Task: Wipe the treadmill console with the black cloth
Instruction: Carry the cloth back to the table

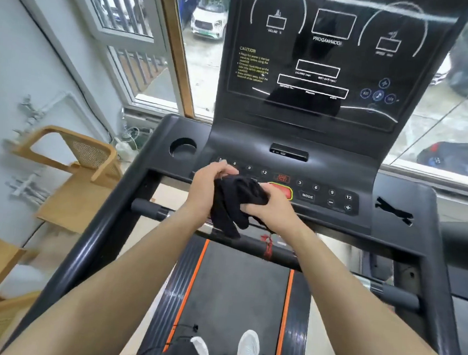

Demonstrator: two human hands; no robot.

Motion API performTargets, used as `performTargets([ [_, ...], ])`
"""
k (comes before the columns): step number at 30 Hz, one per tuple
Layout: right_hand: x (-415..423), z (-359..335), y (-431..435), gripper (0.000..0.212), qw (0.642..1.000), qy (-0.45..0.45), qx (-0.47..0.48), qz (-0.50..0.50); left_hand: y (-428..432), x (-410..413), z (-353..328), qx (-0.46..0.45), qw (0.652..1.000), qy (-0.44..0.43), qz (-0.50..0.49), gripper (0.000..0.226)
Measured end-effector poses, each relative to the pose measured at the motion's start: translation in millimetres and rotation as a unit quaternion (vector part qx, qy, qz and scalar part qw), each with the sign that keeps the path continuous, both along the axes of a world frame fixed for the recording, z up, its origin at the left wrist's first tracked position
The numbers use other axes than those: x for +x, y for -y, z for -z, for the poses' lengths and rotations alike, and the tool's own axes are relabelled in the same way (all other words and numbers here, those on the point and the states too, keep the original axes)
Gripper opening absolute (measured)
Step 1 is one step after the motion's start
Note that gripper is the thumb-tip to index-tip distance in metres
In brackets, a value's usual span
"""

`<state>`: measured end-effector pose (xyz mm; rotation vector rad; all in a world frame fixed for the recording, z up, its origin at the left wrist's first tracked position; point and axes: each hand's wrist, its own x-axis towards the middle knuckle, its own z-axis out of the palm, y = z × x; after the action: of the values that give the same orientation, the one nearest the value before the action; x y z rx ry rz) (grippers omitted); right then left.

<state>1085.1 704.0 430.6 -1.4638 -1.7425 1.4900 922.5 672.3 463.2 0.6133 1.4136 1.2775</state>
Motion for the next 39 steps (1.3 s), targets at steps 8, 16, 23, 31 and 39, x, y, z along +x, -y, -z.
performTargets([
  [8, -63.3, -35.2, 41.5, 0.034, 0.967, -0.187, -0.167, -0.044, 76.5, -110.6, 9.4, -0.01, 0.956, -0.293, 0.006, 0.036],
  [16, -191.3, -69.6, 86.7, 0.025, 0.929, -0.071, -0.2, -0.305, 187.6, -171.6, 3.2, -0.058, 0.938, -0.336, 0.066, 0.059],
  [23, -276.7, -68.1, 149.0, 0.019, 0.836, 0.006, -0.098, -0.54, 314.6, -187.2, 0.6, -0.145, 0.921, -0.345, -0.111, 0.024],
  [31, -313.9, -44.7, 270.9, 0.024, 0.68, 0.061, 0.029, -0.73, 473.6, -111.9, 12.8, -0.222, 0.879, -0.216, -0.362, 0.027],
  [39, -312.1, -20.4, 435.4, 0.041, 0.557, 0.041, 0.145, -0.817, 639.6, -17.3, 28.6, -0.314, 0.751, -0.183, -0.551, 0.017],
])
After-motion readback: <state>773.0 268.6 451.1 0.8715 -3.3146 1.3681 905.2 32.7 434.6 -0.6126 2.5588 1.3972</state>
